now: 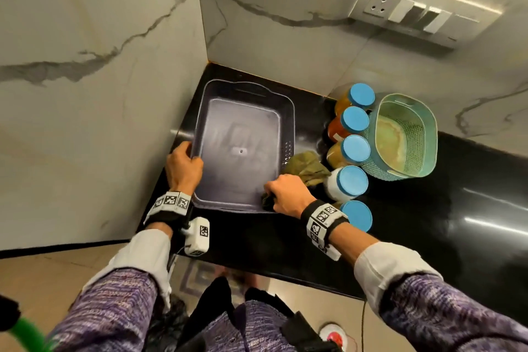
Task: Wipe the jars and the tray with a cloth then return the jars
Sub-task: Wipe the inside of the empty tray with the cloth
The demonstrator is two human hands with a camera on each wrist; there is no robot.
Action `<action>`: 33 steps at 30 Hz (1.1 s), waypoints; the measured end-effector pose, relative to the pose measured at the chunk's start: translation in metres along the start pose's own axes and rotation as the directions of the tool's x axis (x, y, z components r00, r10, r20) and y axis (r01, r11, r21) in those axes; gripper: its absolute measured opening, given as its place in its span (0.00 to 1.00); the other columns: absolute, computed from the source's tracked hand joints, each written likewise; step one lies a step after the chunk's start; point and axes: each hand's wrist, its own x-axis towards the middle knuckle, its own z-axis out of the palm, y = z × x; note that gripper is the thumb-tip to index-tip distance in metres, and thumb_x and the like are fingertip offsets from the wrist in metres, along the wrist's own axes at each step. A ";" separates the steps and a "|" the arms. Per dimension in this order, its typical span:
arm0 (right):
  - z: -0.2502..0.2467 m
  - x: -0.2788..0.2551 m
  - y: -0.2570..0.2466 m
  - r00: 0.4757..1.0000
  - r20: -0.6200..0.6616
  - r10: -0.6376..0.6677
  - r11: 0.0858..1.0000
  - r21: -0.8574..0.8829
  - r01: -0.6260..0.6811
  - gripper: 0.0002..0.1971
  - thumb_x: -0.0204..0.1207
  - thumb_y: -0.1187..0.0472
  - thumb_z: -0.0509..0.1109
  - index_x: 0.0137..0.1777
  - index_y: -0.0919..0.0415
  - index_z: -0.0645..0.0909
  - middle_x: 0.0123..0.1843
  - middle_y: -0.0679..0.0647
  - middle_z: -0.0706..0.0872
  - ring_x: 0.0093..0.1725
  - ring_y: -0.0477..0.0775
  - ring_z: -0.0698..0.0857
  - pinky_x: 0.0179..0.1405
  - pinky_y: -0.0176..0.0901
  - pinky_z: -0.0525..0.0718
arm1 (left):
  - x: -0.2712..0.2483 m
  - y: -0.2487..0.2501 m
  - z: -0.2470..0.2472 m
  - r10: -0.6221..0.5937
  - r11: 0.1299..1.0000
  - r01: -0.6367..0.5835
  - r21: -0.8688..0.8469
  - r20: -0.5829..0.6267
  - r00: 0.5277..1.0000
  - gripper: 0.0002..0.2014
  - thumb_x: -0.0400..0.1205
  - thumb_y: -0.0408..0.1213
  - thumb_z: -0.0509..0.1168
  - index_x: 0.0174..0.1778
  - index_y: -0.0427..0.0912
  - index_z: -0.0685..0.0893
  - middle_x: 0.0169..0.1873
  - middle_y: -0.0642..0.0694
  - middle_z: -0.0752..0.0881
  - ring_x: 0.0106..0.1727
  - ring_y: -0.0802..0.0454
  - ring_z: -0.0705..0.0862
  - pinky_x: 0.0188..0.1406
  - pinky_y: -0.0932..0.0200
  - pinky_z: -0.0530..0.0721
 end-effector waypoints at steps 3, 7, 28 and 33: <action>-0.007 0.002 -0.002 0.998 0.054 0.017 0.996 -0.083 -0.013 0.15 0.71 0.64 0.72 0.58 0.61 0.87 0.54 0.65 0.91 0.55 0.71 0.89 0.45 0.51 0.78 | -0.010 -0.014 0.011 0.005 0.998 -0.001 0.057 -0.070 0.997 0.05 0.75 0.27 0.68 0.43 0.36 0.89 0.42 0.32 0.89 0.42 0.28 0.85 0.38 0.43 0.81; -0.010 0.005 -0.009 0.992 0.090 0.089 0.992 -0.095 -0.081 0.13 0.74 0.64 0.72 0.59 0.62 0.87 0.58 0.64 0.90 0.58 0.71 0.88 0.50 0.52 0.81 | -0.013 -0.019 0.018 -0.016 0.999 0.009 -0.038 -0.175 0.984 0.09 0.72 0.24 0.71 0.45 0.35 0.92 0.41 0.34 0.90 0.41 0.30 0.86 0.40 0.47 0.80; 0.015 -0.005 -0.050 0.831 0.126 0.542 0.686 0.505 -0.524 0.18 0.73 0.50 0.76 0.61 0.56 0.89 0.58 0.64 0.93 0.62 0.69 0.89 0.59 0.55 0.87 | -0.023 -0.032 0.026 -0.129 0.970 0.080 -0.228 -0.209 0.969 0.11 0.69 0.24 0.71 0.45 0.37 0.92 0.38 0.38 0.91 0.37 0.35 0.88 0.38 0.46 0.87; 0.018 -0.012 -0.045 0.821 0.109 0.560 0.722 0.423 -0.548 0.12 0.74 0.56 0.74 0.53 0.62 0.87 0.56 0.66 0.91 0.59 0.73 0.88 0.56 0.56 0.85 | -0.032 -0.027 0.035 -0.195 0.949 0.123 -0.290 -0.234 0.952 0.13 0.69 0.23 0.72 0.47 0.37 0.94 0.41 0.39 0.92 0.39 0.37 0.89 0.42 0.46 0.88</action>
